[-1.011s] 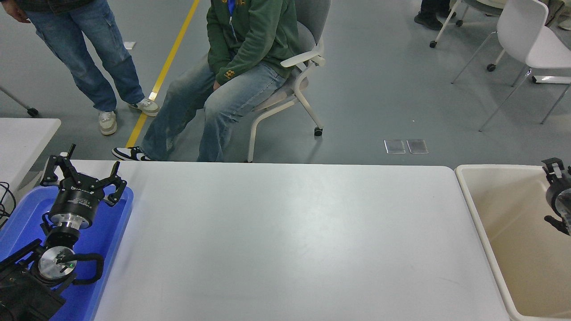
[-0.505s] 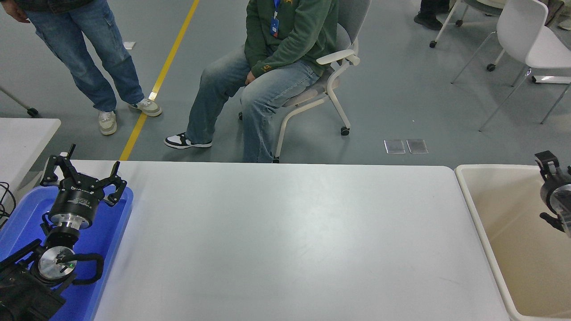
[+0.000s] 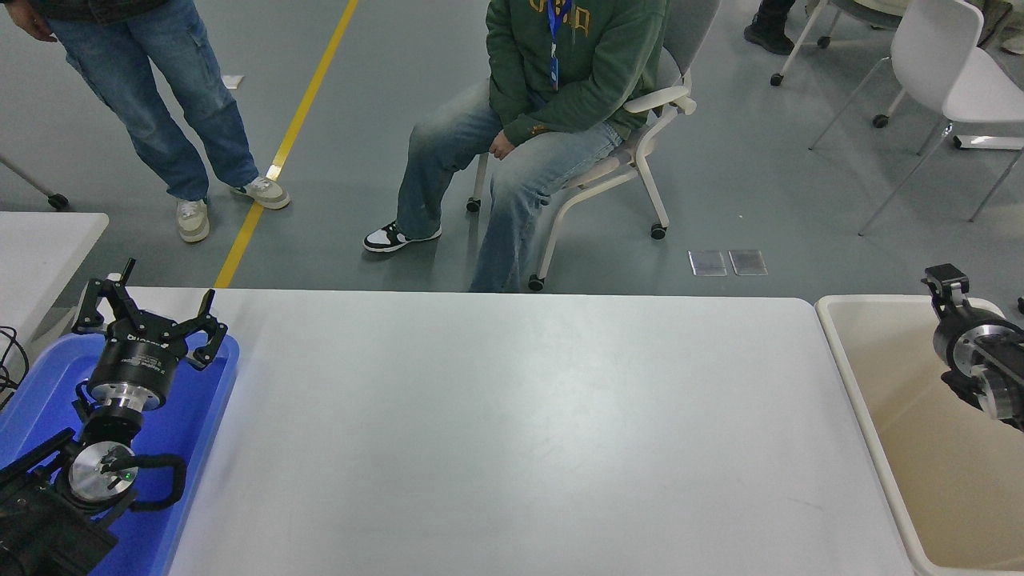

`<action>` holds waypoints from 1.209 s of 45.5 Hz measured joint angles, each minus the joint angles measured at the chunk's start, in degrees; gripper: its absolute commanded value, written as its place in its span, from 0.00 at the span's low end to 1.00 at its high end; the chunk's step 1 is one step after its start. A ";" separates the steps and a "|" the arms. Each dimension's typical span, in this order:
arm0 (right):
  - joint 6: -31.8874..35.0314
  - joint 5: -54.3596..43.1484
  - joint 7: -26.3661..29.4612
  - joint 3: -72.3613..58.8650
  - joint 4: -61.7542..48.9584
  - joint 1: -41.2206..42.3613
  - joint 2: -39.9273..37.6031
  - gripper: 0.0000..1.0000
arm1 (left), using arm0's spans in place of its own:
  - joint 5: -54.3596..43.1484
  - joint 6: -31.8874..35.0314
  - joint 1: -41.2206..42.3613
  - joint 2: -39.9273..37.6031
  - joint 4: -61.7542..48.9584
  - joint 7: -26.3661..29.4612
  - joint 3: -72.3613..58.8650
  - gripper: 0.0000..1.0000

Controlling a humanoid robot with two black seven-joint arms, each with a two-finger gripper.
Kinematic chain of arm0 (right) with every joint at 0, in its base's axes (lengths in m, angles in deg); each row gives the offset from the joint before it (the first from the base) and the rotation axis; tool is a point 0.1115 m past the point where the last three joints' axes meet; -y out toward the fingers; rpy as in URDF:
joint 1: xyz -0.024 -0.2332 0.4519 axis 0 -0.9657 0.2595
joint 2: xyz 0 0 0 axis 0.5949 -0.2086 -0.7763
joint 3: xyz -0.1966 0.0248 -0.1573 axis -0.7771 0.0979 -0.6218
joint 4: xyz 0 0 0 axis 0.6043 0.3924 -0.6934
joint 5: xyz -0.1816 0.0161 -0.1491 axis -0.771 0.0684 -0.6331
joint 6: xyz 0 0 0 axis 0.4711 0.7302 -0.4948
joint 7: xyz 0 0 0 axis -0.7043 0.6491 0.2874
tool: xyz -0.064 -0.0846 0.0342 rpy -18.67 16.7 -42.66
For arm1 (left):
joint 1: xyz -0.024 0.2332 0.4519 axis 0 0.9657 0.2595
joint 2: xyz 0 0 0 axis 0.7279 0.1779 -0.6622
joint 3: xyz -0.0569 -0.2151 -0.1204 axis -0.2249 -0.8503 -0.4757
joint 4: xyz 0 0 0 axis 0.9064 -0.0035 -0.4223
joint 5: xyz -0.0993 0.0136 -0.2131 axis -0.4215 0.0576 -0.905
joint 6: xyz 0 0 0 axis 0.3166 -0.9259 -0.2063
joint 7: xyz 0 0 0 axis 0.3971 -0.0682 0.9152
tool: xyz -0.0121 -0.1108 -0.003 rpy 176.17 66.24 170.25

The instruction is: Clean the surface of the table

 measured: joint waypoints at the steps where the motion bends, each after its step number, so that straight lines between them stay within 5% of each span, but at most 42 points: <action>1: -0.01 0.14 0.00 0.66 0.92 0.01 -0.21 1.00 | 0.00 0.00 0.00 0.00 0.00 0.00 0.00 1.00; 27: 0.62 1.71 0.00 15.40 15.41 0.48 2.86 1.00 | -0.01 0.00 0.00 0.00 0.00 0.00 0.00 1.00; 55: 6.33 20.84 -0.86 20.62 17.04 -2.69 10.43 1.00 | 0.00 0.00 0.03 0.00 0.00 0.00 0.00 1.00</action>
